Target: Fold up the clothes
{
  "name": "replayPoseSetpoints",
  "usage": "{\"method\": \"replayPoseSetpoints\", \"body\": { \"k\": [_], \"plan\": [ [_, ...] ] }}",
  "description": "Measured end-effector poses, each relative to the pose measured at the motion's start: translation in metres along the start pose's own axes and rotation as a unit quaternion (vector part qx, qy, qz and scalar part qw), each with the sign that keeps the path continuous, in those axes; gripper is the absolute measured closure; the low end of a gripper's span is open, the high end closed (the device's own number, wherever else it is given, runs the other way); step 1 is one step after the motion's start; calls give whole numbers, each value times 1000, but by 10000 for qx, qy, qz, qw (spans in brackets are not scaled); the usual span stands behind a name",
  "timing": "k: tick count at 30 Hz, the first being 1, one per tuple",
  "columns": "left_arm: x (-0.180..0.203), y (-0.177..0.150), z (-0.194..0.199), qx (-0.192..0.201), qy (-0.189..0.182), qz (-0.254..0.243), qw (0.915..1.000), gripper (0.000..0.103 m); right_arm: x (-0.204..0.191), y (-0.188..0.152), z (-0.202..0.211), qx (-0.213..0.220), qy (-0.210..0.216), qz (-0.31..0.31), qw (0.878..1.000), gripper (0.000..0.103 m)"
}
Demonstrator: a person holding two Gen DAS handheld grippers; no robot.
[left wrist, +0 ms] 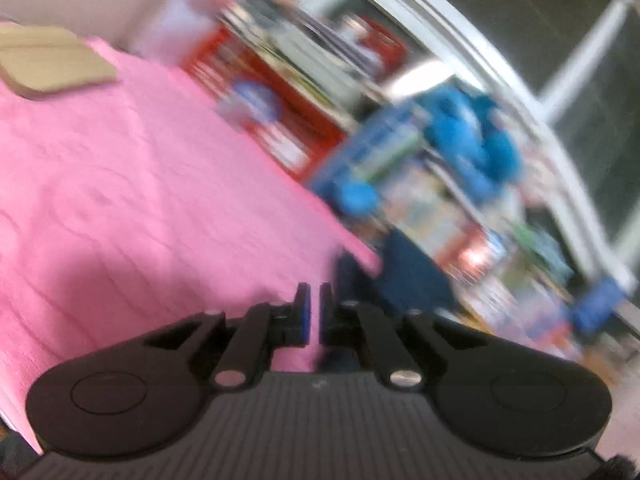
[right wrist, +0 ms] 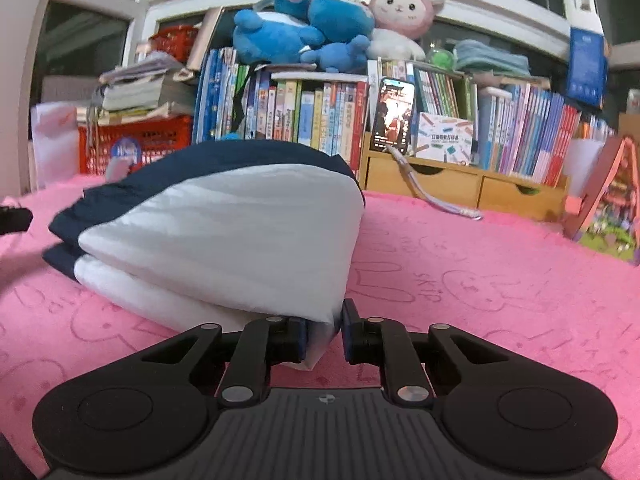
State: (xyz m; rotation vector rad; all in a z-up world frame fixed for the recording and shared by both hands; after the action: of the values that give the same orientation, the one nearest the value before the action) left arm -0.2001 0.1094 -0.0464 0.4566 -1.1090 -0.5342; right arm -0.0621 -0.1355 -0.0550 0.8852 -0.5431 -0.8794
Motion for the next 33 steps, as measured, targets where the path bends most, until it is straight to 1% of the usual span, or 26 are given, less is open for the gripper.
{"method": "replayPoseSetpoints", "body": {
  "k": [1, 2, 3, 4, 5, 6, 7, 9, 11, 13, 14, 16, 21, 26, 29, 31, 32, 33],
  "plan": [
    [6, -4, 0, -247, -345, -25, 9991, 81, 0, 0, 0, 10, 0, -3, 10000, 85],
    [10, -8, -1, -467, -657, -10, 9967, 71, 0, 0, 1, 18, -7, 1, 10000, 85],
    [17, -13, -5, -739, -1054, 59, 9917, 61, 0, 0, 1, 19, -10, -2, 10000, 84],
    [23, -17, -10, -944, -1341, 165, 9863, 58, 0, 1, 1, 21, -9, -11, 10000, 84],
    [29, -22, -18, -1150, -1518, 243, 9814, 54, 1, 1, 1, 25, -7, -21, 10000, 84],
    [36, -27, -25, -1351, -1683, 310, 9759, 54, 1, 1, 1, 30, -5, -31, 10000, 84],
    [43, -32, -32, -1507, -1710, 256, 9734, 54, 1, 1, 2, 35, -3, -41, 10000, 84],
    [57, -43, -47, -1793, -1556, 28, 9714, 54, 2, 1, 2, 42, 19, -74, 10000, 84],
    [67, -54, -60, -2086, -1485, -90, 9666, 54, 3, 1, 2, 50, 38, -101, 9999, 84],
    [74, -60, -70, -2231, -1467, -117, 9636, 53, 3, 1, 3, 63, 47, -110, 9999, 83],
    [77, -61, -72, -2261, -1447, -132, 9632, 51, 3, 1, 3, 70, 52, -114, 9999, 83],
    [79, -62, -77, -2286, -1469, -90, 9623, 48, 3, 0, 3, 83, 62, -123, 9999, 83],
    [80, -63, -87, -2375, -1597, 122, 9581, 47, 3, 0, 4, 102, 74, -137, 9998, 83],
    [84, -64, -91, -2326, -1632, 142, 9587, 45, 2, 1, 4, 97, 60, -151, 9998, 83],
    [89, -64, -96, -2305, -1736, 147, 9573, 43, 2, 1, 4, 98, 52, -145, 9998, 83],
    [92, -65, -101, -2258, -1724, 152, 9587, 41, 2, 1, 4, 96, 47, -147, 9998, 83],
    [92, -65, -104, -2184, -1706, 207, 9606, 36, 2, 2, 4, 98, 40, -145, 9998, 83],
    [92, -65, -107, -2110, -1691, 262, 9624, 35, 1, 2, 4, 100, 31, -143, 9998, 83]
  ]
}}
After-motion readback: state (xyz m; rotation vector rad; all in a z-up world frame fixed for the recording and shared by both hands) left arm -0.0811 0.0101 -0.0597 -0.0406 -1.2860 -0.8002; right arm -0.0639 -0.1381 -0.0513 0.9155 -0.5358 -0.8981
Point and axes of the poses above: each gripper's, at about its wrist camera, not at the fingertips, and z roughly against the way its jaws point, x to its right, y to its top, the point moved 2 cm from there along -z, roughly the way its jaws point, and after that the axes turned 12 degrees about -x, right-handed, at the moved point
